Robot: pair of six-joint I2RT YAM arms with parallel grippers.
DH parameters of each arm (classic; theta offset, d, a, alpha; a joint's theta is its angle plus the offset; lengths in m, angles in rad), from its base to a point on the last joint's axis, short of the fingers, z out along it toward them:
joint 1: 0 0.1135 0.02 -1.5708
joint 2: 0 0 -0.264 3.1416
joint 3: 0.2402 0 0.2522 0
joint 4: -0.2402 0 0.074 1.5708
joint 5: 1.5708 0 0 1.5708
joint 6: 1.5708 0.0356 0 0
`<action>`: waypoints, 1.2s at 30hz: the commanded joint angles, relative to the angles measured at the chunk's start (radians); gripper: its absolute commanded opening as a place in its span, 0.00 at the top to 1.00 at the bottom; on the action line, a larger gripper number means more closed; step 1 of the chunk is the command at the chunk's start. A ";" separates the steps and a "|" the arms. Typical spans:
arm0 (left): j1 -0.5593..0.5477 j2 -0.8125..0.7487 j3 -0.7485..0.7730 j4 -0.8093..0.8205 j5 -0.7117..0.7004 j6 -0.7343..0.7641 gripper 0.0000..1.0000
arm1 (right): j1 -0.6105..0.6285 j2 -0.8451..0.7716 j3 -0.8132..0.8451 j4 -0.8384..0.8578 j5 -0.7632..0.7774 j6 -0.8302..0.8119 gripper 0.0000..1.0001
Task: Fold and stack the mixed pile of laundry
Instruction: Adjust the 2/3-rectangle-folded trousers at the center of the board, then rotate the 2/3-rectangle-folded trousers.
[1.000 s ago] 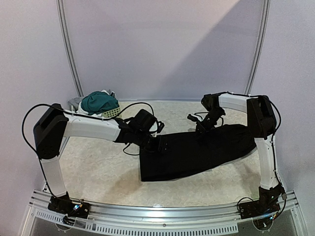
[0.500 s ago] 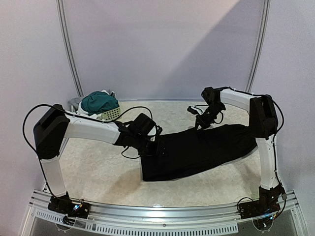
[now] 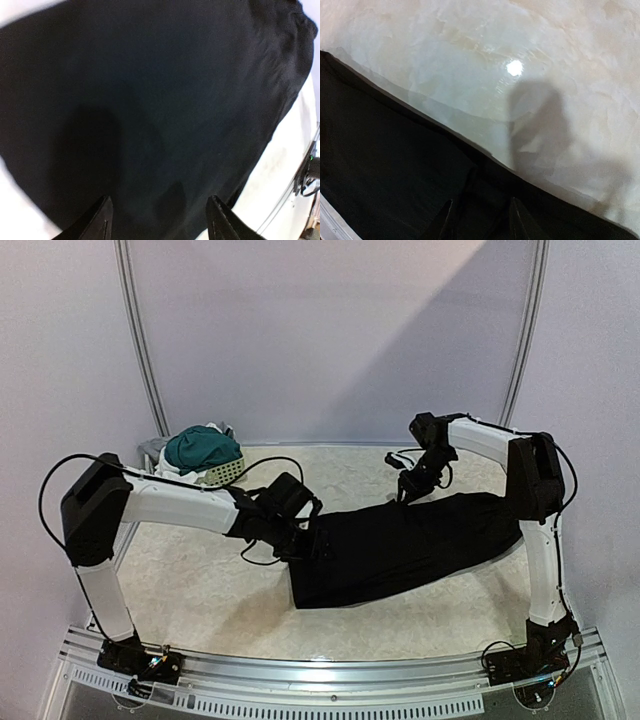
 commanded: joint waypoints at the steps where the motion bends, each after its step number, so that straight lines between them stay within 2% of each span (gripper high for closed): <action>1: -0.011 -0.106 0.031 -0.130 -0.145 0.031 0.34 | -0.018 -0.040 0.024 -0.039 0.070 0.008 0.57; 4: -0.004 -0.122 0.048 -0.235 -0.242 0.027 0.32 | -0.074 -0.104 -0.007 -0.061 0.044 -0.005 0.52; 8: 0.006 -0.127 0.006 -0.293 -0.284 -0.011 0.31 | -0.227 -0.243 -0.117 -0.063 0.021 -0.015 0.49; 11: 0.020 -0.130 -0.053 -0.273 -0.267 -0.062 0.30 | -0.311 -0.325 -0.232 -0.042 0.077 -0.065 0.46; 18: 0.047 -0.122 -0.175 -0.083 -0.153 -0.160 0.29 | -0.433 -0.414 -0.449 0.054 0.188 -0.153 0.45; 25: 0.051 -0.068 -0.198 0.006 -0.079 -0.176 0.31 | -0.456 -0.343 -0.484 0.107 0.259 -0.168 0.45; 33: 0.059 -0.028 -0.231 0.111 -0.033 -0.226 0.34 | -0.457 -0.183 -0.401 0.136 0.306 -0.178 0.46; 36: 0.065 -0.002 -0.227 0.113 -0.035 -0.246 0.38 | -0.456 -0.149 -0.384 0.141 0.345 -0.180 0.47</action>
